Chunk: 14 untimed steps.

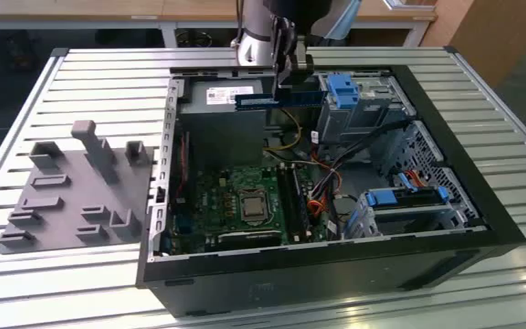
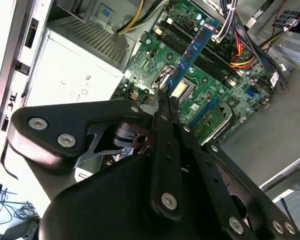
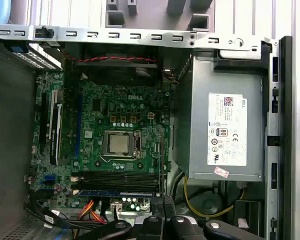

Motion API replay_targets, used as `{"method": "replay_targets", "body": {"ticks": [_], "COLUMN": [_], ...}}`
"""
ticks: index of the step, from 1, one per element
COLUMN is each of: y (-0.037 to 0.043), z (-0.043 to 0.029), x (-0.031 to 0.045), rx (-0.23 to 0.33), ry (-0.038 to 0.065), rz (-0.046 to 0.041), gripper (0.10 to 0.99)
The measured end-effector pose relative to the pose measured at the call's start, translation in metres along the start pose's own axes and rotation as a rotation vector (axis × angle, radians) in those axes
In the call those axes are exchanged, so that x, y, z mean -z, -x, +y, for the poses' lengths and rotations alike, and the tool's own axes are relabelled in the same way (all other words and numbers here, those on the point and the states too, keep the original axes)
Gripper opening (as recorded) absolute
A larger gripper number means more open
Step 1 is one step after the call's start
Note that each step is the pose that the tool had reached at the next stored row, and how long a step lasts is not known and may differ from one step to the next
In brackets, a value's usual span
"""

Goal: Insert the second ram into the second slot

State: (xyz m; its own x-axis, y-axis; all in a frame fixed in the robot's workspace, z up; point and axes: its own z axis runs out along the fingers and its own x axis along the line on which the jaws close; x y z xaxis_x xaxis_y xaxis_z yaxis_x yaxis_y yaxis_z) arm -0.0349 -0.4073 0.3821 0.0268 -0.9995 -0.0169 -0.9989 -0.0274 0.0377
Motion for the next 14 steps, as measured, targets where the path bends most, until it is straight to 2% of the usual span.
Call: {"method": "replay_targets", "body": {"ticks": [14], "y": [-0.0053], "z": [0.0001], "x": [0.0001], "rx": [0.0], "ry": [0.0], "rz": [0.0001], "gripper": [0.118]}}
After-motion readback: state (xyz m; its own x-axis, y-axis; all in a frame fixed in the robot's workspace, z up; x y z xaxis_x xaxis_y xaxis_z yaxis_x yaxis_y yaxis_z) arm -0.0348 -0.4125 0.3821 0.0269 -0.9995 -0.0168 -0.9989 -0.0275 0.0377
